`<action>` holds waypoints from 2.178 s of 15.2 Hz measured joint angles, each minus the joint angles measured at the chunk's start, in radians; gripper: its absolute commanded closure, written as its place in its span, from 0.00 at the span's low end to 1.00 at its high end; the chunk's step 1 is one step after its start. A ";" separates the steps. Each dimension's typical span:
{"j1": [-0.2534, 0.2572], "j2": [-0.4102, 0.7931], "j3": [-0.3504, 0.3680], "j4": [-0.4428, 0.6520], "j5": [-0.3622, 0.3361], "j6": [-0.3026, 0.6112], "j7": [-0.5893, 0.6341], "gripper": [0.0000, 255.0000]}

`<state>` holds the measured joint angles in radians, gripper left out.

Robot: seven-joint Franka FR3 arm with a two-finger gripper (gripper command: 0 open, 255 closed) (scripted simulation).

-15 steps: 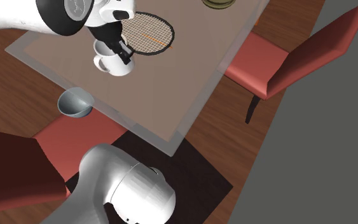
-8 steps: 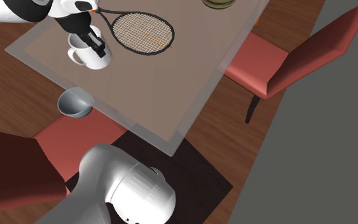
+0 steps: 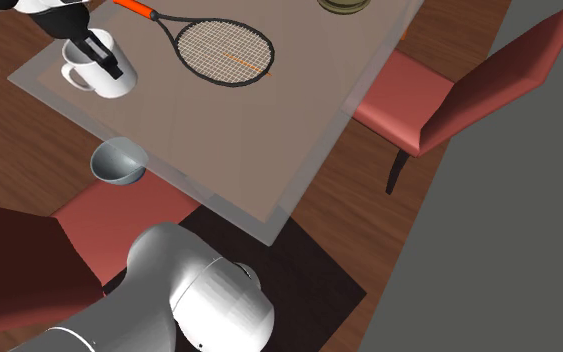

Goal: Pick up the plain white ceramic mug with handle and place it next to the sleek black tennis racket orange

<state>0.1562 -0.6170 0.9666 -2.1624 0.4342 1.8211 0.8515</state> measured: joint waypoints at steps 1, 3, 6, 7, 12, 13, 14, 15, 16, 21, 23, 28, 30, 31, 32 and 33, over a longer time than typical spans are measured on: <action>-0.003 0.005 0.013 -0.003 0.002 0.011 0.006 1.00; -0.008 0.011 0.032 -0.015 0.006 0.033 0.012 1.00; -0.010 0.014 0.053 -0.049 0.016 0.073 0.013 1.00; -0.013 0.019 0.063 -0.055 0.018 0.086 0.014 1.00; -0.019 0.028 0.099 -0.107 0.032 0.151 0.014 1.00; -0.021 0.031 0.107 -0.115 0.034 0.163 0.015 1.00; -0.025 0.036 0.120 -0.122 0.037 0.177 0.018 1.00; -0.031 0.042 0.132 -0.129 0.038 0.192 0.019 1.00; -0.032 0.044 0.140 -0.142 0.042 0.208 0.019 1.00; -0.048 0.063 0.184 -0.187 0.053 0.277 0.018 1.00; -0.066 0.079 0.213 -0.199 0.054 0.308 0.022 1.00; -0.102 0.109 0.281 -0.235 0.060 0.384 0.030 1.00; -0.127 0.126 0.314 -0.242 0.057 0.413 0.033 1.00; -0.129 0.128 0.320 -0.248 0.059 0.421 0.033 1.00; -0.131 0.129 0.322 -0.250 0.059 0.424 0.034 1.00; -0.131 0.129 0.323 -0.251 0.060 0.426 0.034 1.00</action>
<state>0.0257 -0.4877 1.2899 -2.4132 0.4943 2.2468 0.8854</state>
